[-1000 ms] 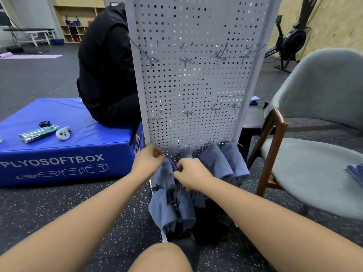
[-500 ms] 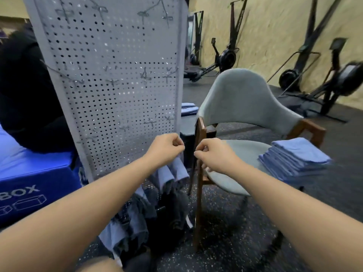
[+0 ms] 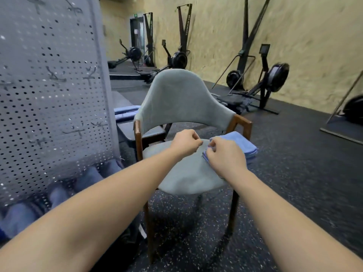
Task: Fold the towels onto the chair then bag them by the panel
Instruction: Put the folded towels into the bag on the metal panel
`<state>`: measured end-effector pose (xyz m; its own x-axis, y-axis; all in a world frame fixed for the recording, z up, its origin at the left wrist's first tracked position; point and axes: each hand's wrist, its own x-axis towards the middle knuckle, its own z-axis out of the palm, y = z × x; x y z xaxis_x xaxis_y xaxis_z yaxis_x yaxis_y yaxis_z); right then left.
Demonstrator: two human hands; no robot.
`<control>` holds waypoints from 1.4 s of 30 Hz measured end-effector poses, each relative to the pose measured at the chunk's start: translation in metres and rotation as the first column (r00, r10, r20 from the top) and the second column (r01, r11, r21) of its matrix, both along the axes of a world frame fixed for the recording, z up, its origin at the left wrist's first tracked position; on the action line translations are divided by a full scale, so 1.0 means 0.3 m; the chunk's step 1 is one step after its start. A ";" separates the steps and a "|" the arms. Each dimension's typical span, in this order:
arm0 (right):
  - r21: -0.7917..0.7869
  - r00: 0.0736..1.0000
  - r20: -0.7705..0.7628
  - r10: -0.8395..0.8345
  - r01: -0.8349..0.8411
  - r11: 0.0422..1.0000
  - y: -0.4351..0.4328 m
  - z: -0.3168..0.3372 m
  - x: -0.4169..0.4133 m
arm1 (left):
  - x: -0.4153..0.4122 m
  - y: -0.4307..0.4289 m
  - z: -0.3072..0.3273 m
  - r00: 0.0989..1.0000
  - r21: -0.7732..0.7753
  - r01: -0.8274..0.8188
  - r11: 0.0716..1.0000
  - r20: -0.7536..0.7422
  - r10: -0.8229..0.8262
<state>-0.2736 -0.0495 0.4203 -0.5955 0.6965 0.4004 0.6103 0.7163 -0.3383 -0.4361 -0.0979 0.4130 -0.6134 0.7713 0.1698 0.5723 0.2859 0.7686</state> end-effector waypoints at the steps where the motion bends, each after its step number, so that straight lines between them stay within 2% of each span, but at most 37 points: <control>1: 0.012 1.000 -0.001 -0.017 0.017 1.000 0.030 -0.007 0.009 | 0.008 0.047 -0.010 1.000 -0.004 -0.009 1.000 0.008 0.010; 7: 0.098 0.992 0.062 -0.111 0.104 0.990 0.137 -0.059 0.069 | 0.059 0.265 -0.053 0.991 -0.011 -0.039 0.999 0.125 0.040; 11: 0.102 0.986 0.112 -0.123 0.112 0.988 0.152 -0.099 0.076 | 0.081 0.345 -0.073 0.991 -0.080 -0.044 0.996 0.121 0.053; 14: 0.033 0.988 0.094 -0.124 0.121 0.992 0.147 -0.098 0.077 | 0.092 0.361 -0.081 0.986 -0.079 -0.074 0.994 0.143 0.085; 17: -0.066 0.991 0.037 -0.131 0.133 0.989 0.143 -0.093 0.077 | 0.098 0.341 -0.067 0.960 -0.058 -0.078 0.995 0.263 0.090; 19: -0.177 0.989 -0.042 -0.145 0.135 0.975 0.147 -0.084 0.079 | 0.109 0.315 -0.044 0.947 -0.009 -0.044 0.999 0.318 0.044; 21: -0.288 0.977 -0.119 -0.178 0.138 0.948 0.152 -0.069 0.087 | 0.125 0.276 -0.012 0.959 0.062 -0.002 0.998 0.284 -0.015; 27: -0.568 0.903 -0.320 -0.287 0.060 0.821 0.132 0.012 0.107 | 0.189 0.119 0.047 0.967 0.217 0.148 0.965 0.175 -0.188; 31: -0.769 0.839 -0.411 -0.356 -0.110 0.629 0.100 0.055 0.096 | 0.211 -0.018 0.068 0.959 0.204 0.267 0.942 0.042 -0.280; 34: -0.818 0.843 -0.440 -0.311 -0.232 0.527 0.068 0.054 0.080 | 0.195 -0.110 0.053 0.933 0.186 0.331 0.925 0.081 -0.350; 35: -0.798 0.853 -0.442 -0.276 -0.235 0.554 0.060 0.046 0.072 | 0.184 -0.142 0.046 0.911 0.176 0.366 0.914 0.132 -0.390; 38: -0.661 0.886 -0.433 -0.167 -0.186 0.726 0.023 0.037 0.055 | 0.131 -0.231 0.057 0.860 0.112 0.413 0.904 0.278 -0.428; 42: -0.498 0.940 -0.335 0.070 -0.239 0.833 -0.036 0.037 0.040 | 0.016 -0.275 0.105 0.947 0.225 0.190 0.956 0.214 -0.238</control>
